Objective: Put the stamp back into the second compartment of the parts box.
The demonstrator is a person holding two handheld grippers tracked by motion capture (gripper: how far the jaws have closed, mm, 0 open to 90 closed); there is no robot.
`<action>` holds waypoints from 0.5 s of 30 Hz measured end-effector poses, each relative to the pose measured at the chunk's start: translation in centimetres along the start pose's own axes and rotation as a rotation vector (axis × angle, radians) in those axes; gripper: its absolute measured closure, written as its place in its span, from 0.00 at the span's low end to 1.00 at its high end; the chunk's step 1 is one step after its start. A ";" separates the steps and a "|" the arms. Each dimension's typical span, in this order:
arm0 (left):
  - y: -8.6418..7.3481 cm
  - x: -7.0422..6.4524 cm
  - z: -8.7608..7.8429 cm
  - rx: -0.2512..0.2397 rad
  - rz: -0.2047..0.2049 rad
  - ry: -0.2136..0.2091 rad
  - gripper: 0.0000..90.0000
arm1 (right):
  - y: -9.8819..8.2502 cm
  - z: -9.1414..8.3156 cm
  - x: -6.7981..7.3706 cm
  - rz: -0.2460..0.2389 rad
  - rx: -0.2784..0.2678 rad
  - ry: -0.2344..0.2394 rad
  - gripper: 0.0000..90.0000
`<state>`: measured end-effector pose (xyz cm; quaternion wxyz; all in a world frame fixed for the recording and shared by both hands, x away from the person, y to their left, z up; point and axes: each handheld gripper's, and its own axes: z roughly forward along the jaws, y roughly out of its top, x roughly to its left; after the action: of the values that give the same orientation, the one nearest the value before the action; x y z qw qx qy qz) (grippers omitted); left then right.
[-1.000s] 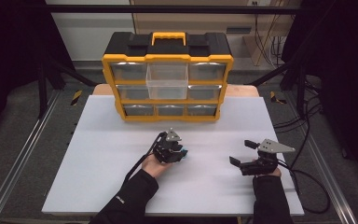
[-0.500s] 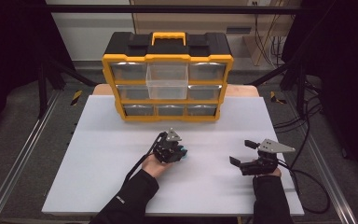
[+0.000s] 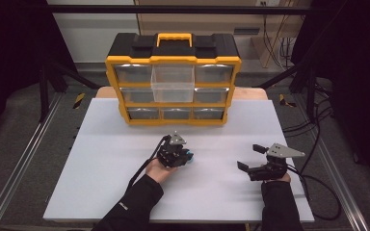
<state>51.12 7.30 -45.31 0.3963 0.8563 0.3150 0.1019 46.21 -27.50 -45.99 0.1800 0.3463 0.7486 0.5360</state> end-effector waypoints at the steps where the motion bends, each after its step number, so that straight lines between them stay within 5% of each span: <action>1: 0.0 0.0 -0.2 -0.002 0.000 -0.001 0.80 | 0.0 0.0 0.0 0.000 0.001 0.000 0.03; 15: 0.4 -0.2 -2.3 -0.040 0.007 -0.014 0.80 | -0.1 0.1 0.0 -0.003 0.010 -0.001 0.03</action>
<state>50.17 8.33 -43.48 0.4151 0.8501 0.3071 0.1034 46.29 -27.43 -46.11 0.1793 0.3465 0.7517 0.5317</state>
